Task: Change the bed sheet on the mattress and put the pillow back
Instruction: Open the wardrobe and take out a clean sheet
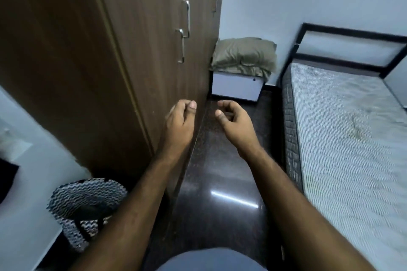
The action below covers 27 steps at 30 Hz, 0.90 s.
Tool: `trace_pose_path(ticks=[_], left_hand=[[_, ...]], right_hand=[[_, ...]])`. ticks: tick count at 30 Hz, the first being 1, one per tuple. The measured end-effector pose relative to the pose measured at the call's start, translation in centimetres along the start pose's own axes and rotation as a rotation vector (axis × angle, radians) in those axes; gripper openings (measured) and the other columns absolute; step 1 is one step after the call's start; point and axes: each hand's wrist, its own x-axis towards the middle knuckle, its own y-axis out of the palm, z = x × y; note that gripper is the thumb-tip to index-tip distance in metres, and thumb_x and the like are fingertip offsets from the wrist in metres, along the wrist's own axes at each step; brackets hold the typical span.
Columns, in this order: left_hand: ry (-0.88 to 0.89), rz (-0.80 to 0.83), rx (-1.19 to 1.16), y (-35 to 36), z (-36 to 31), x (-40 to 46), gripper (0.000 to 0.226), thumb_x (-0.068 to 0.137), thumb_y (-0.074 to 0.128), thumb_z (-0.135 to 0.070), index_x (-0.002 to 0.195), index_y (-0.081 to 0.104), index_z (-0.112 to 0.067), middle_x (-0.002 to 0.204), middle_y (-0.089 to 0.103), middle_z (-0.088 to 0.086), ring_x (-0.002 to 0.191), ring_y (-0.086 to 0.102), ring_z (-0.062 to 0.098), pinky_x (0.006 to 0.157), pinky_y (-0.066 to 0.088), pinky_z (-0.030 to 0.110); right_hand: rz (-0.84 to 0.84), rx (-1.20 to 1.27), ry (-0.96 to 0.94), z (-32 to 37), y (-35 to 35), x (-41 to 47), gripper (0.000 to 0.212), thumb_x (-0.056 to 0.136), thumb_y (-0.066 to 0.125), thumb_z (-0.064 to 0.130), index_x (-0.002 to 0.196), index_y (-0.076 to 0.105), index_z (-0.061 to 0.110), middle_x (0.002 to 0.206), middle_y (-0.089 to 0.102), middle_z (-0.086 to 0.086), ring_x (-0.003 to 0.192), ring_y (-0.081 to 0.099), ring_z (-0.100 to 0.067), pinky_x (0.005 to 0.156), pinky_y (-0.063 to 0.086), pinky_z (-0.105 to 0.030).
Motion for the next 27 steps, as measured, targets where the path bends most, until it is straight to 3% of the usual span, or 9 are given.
trace_pose_path(ticks=[3,7,9,14,19,22,27], left_hand=[[-0.011,-0.045,0.005,3.8,-1.8,2.3,0.025,0.106,0.051,-0.029,0.107,0.068,-0.011,0.096,0.065,-0.003,0.094,0.058,0.012,0.079,0.034,0.017],[-0.068,-0.095,0.013,7.6,-3.5,5.2,0.038,0.101,0.047,-0.04,0.106,0.068,-0.008,0.093,0.068,0.005,0.093,0.064,0.024,0.08,0.044,0.029],[-0.077,-0.14,0.0,8.9,-4.7,6.3,0.04,0.1,0.046,-0.042,0.106,0.068,-0.009,0.091,0.068,0.004,0.09,0.063,0.022,0.081,0.045,0.032],[-0.06,-0.173,0.104,10.9,-4.5,8.2,0.031,0.102,0.05,-0.037,0.106,0.067,-0.012,0.092,0.066,-0.005,0.088,0.061,0.014,0.076,0.037,0.02],[-0.107,-0.224,0.084,13.5,-1.9,12.7,0.038,0.097,0.049,-0.044,0.106,0.067,-0.012,0.096,0.07,0.0,0.091,0.063,0.017,0.081,0.046,0.031],[-0.089,-0.266,0.057,16.1,-0.6,17.1,0.043,0.095,0.049,-0.048,0.107,0.067,-0.011,0.1,0.07,0.002,0.092,0.063,0.015,0.083,0.048,0.03],[-0.077,-0.34,0.021,18.9,1.6,24.7,0.036,0.095,0.055,-0.04,0.112,0.065,-0.01,0.109,0.065,0.002,0.102,0.063,0.019,0.091,0.05,0.034]], right_hand=[[0.0,0.016,-0.035,-1.9,-4.6,3.4,0.03,0.099,0.064,0.025,0.128,0.064,0.019,0.121,0.066,0.01,0.1,0.06,0.007,0.082,0.048,-0.012],[0.048,0.043,-0.04,-3.1,-8.4,8.2,0.033,0.099,0.063,0.029,0.131,0.062,0.02,0.117,0.066,0.01,0.101,0.061,0.002,0.087,0.05,-0.021],[0.077,0.035,-0.06,-2.9,-9.2,10.7,0.034,0.099,0.062,0.03,0.131,0.061,0.019,0.113,0.066,0.008,0.098,0.062,0.0,0.086,0.051,-0.022],[0.197,0.026,-0.126,-2.6,-8.8,16.4,0.03,0.099,0.063,0.026,0.127,0.062,0.017,0.111,0.065,0.006,0.088,0.06,0.002,0.073,0.046,-0.01],[0.247,0.014,-0.128,-4.5,-7.9,21.3,0.029,0.098,0.063,0.024,0.127,0.063,0.018,0.105,0.062,0.01,0.08,0.057,0.002,0.075,0.045,-0.013],[0.249,-0.017,-0.148,-5.2,-7.5,25.5,0.029,0.098,0.064,0.024,0.126,0.064,0.018,0.109,0.063,0.007,0.081,0.057,0.003,0.076,0.046,-0.012],[0.294,-0.068,-0.196,-4.8,-5.0,34.4,0.03,0.097,0.066,0.025,0.126,0.064,0.017,0.11,0.066,0.005,0.088,0.059,0.003,0.078,0.048,-0.015]])
